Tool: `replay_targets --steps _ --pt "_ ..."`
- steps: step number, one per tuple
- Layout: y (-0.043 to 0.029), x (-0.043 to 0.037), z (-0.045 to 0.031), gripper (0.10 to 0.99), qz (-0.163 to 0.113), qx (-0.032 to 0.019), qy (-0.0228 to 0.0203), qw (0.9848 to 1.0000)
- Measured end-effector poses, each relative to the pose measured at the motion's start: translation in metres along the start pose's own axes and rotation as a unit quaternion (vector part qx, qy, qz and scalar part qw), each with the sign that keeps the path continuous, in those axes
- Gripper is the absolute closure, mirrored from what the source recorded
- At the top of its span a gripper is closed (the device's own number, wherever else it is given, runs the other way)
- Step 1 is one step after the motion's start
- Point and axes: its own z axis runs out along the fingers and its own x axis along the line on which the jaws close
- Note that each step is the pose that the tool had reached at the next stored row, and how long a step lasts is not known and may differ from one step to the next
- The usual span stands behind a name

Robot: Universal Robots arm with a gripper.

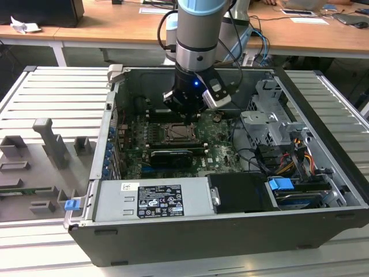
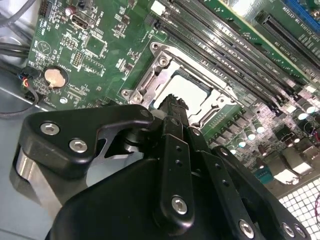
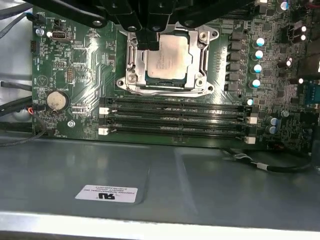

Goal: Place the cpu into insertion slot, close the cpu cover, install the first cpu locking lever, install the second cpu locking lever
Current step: 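Install the second cpu locking lever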

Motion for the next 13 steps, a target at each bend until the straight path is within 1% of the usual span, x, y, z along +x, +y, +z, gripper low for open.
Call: replay_targets --steps 4,5,6,7,10,13 --pt "-0.0082 0.0003 -0.0002 0.980 0.000 -0.0001 0.0001 1.0000" --pt "-0.0119 0.0004 -0.0002 0.980 0.000 0.0000 0.0004 1.0000" --pt "-0.0181 0.0007 0.0000 0.980 0.000 -0.0002 0.0020 1.0000" --pt "-0.0202 0.0008 0.0008 0.980 0.000 -0.0001 0.0022 1.0000" --pt "-0.0228 0.0012 0.0023 0.980 0.000 -0.0001 0.0023 1.0000" --pt "-0.0275 0.0027 0.0025 0.980 0.000 -0.0003 0.0023 1.0000"
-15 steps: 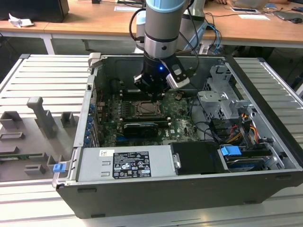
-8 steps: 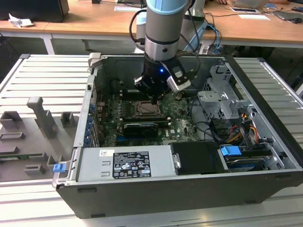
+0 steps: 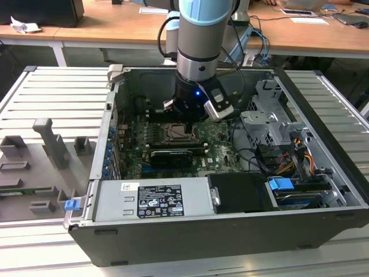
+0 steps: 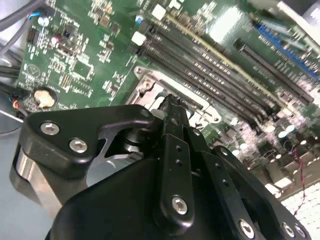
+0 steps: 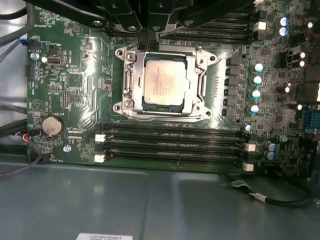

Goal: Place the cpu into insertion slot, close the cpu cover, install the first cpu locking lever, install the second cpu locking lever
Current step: 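Install the second cpu locking lever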

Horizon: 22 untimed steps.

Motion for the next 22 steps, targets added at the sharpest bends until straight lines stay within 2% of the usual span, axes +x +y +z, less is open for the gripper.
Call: replay_targets --steps 3,6,9,11,15,16,17,18,20,22 --pt "-0.0034 0.0060 0.0004 0.980 -0.001 0.0000 0.0001 1.0000" --pt "-0.0032 0.0247 0.0026 0.980 -0.001 0.0000 0.0000 1.0000" --pt "-0.0031 0.0350 0.0058 0.980 -0.001 0.0000 0.0001 1.0000" --pt "-0.0034 0.0378 0.0097 0.980 -0.001 0.0000 0.0001 1.0000" --pt "-0.0041 0.0380 0.0168 0.980 -0.001 -0.0003 0.0001 1.0000" --pt "-0.0053 0.0385 0.0168 0.980 -0.001 -0.0031 0.0000 1.0000" --pt "-0.0067 0.0391 0.0168 0.980 -0.001 -0.0091 -0.0004 1.0000" --pt "-0.0075 0.0394 0.0167 0.980 -0.001 -0.0122 -0.0006 0.9999" --pt "-0.0112 0.0429 0.0163 0.980 -0.001 -0.0227 -0.0012 0.9997" --pt "-0.0147 0.0460 0.0160 0.980 -0.001 -0.0244 -0.0013 0.9997"
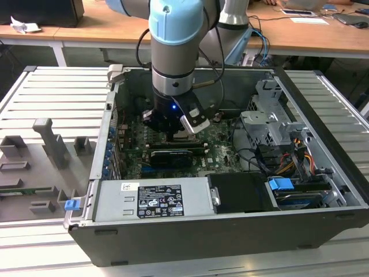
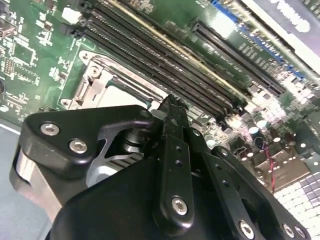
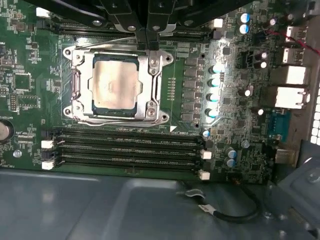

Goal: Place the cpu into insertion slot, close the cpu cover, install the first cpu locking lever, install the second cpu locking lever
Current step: 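Install the second cpu locking lever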

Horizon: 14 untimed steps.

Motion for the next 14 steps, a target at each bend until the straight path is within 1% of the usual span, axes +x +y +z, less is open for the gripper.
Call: replay_targets --steps 1,3,5,8,10,11,12,14 --pt "-0.0016 0.0015 -0.0002 0.980 0.000 -0.0010 -0.0001 1.0000" --pt "-0.0023 0.0043 0.0002 0.980 0.000 -0.0032 -0.0002 1.0000" --pt "-0.0026 0.0058 0.0021 0.980 0.000 -0.0042 -0.0002 1.0000" --pt "-0.0032 0.0077 0.0069 0.980 0.000 -0.0074 -0.0004 1.0000" --pt "-0.0038 0.0087 0.0090 0.980 0.000 -0.0120 -0.0006 0.9999" --pt "-0.0043 0.0105 0.0100 0.980 0.000 -0.0172 -0.0009 0.9999" --pt "-0.0048 0.0126 0.0112 0.980 -0.001 -0.0210 -0.0010 0.9998" --pt "-0.0052 0.0140 0.0132 0.980 -0.001 -0.0247 -0.0012 0.9997"
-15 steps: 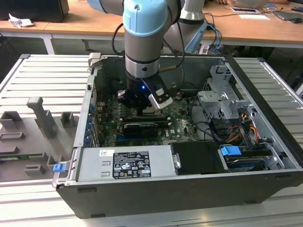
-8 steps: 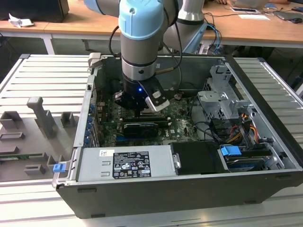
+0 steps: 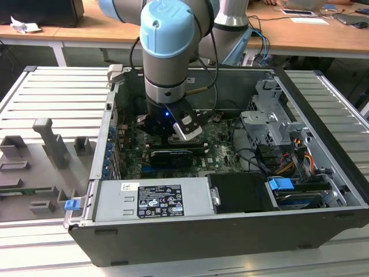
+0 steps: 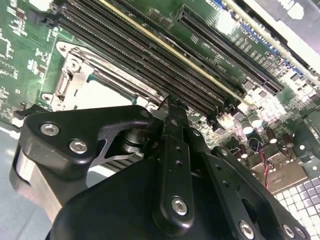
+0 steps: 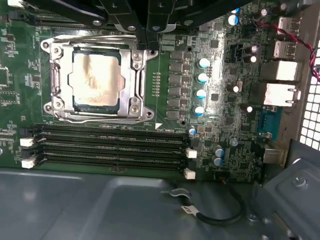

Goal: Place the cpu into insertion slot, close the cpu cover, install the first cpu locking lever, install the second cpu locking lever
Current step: 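Install the second cpu locking lever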

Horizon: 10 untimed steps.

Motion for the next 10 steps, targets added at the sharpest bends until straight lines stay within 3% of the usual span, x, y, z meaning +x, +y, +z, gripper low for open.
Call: replay_targets --steps 7,10 --pt "-0.0018 0.0006 0.0088 0.980 0.000 -0.0194 -0.0011 0.9998" --pt "-0.0017 0.0016 0.0089 0.980 0.000 -0.0221 -0.0013 0.9998"
